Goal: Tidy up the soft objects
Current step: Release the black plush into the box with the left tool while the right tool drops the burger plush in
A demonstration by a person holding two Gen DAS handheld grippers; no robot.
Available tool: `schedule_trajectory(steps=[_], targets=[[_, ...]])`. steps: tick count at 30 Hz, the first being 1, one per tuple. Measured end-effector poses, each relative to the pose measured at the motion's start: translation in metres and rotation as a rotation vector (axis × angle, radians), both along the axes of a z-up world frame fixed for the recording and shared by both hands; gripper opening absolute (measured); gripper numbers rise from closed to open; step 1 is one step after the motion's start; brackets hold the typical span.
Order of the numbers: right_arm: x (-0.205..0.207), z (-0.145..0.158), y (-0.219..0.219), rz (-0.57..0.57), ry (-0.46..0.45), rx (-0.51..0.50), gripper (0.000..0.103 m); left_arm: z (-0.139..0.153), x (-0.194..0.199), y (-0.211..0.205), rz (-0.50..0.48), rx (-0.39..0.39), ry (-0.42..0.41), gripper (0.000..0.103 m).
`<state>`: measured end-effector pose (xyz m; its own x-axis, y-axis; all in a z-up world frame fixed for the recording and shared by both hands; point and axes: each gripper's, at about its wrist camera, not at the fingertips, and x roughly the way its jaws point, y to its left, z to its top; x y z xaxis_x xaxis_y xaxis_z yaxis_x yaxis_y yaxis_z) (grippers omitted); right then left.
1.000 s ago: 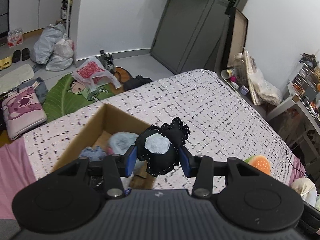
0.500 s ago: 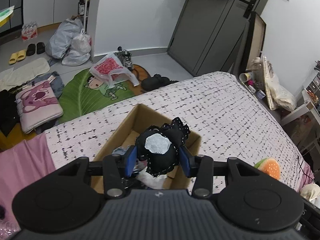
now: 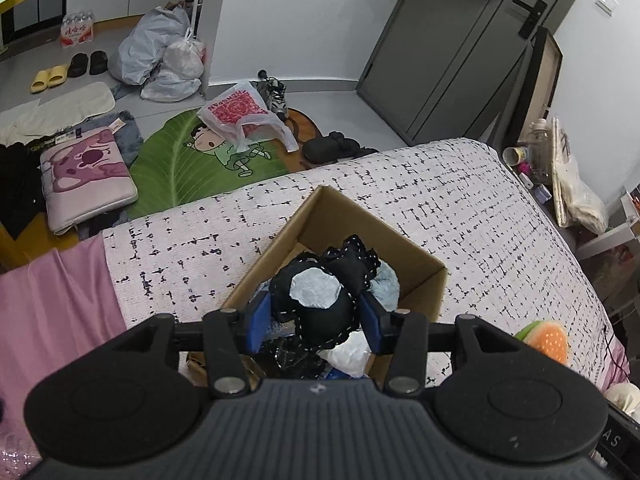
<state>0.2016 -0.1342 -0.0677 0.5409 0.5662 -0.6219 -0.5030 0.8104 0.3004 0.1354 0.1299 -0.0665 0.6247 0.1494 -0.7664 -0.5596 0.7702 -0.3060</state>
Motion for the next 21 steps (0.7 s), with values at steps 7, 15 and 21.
schedule_trajectory(steps=[7, 15, 21], targets=[[-0.005, 0.001, 0.014, 0.039, 0.023, 0.029, 0.030, -0.015, 0.000, 0.011, 0.044, -0.082, 0.022, 0.063], [-0.007, -0.001, 0.038, 0.068, 0.034, 0.022, 0.030, -0.014, -0.004, 0.013, 0.024, -0.080, -0.028, 0.068], [-0.010, -0.005, 0.062, 0.082, 0.052, -0.010, 0.030, -0.017, -0.007, 0.021, 0.046, -0.115, -0.047, 0.069]])
